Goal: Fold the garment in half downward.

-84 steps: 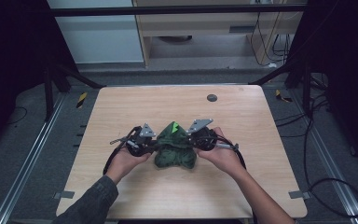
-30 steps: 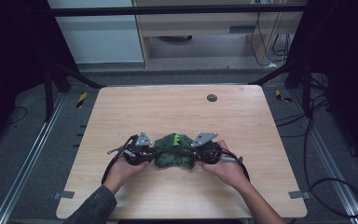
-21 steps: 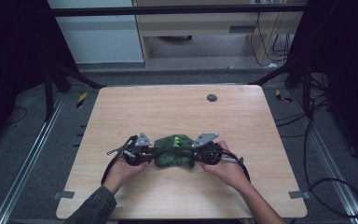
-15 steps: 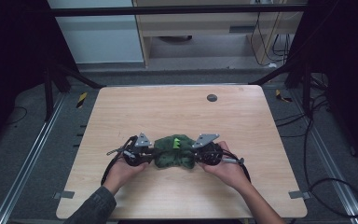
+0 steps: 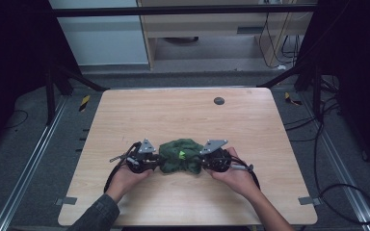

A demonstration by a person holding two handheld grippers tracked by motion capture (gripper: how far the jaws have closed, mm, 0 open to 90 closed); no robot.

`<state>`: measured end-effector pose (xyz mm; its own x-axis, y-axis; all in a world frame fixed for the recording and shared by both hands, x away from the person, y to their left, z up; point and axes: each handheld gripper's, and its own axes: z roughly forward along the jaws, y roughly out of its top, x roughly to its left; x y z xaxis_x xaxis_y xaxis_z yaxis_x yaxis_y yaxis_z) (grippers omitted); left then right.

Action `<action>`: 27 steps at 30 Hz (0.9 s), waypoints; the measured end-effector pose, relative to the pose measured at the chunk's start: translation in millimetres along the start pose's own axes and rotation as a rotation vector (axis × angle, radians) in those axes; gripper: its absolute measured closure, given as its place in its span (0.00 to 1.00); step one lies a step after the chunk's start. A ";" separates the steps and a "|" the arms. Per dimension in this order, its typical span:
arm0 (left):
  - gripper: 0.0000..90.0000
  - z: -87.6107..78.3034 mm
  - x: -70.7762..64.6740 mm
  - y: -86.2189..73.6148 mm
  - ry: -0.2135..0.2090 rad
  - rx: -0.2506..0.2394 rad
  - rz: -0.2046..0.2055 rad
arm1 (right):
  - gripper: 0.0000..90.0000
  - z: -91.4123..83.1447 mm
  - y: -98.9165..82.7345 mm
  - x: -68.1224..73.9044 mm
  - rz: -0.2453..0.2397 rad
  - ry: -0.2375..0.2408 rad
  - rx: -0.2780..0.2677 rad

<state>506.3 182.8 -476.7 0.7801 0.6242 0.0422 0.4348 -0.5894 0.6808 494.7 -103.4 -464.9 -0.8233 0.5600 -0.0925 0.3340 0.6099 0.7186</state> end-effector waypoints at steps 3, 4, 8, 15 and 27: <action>0.79 0.4 -0.3 -0.7 0.000 -0.001 0.000 | 0.84 0.2 -0.4 0.1 -0.002 -0.002 0.000; 0.79 0.6 -0.4 -0.9 0.001 -0.002 0.000 | 0.84 0.3 -0.5 0.1 -0.002 -0.001 -0.001; 0.79 1.1 -1.0 -0.9 0.002 0.000 0.000 | 0.84 0.2 -0.4 0.3 -0.003 -0.001 -0.001; 0.79 1.1 -1.5 -1.2 0.002 -0.001 -0.001 | 0.84 0.0 -1.2 0.3 -0.002 0.000 0.000; 0.81 -0.4 -1.0 -0.8 0.009 -0.011 -0.001 | 0.86 -1.1 0.6 -0.8 0.000 -0.004 -0.005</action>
<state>505.0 182.9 -477.0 0.7754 0.6296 0.0478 0.4309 -0.5830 0.6888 495.0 -104.2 -463.6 -0.8215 0.5622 -0.0952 0.3320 0.6073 0.7218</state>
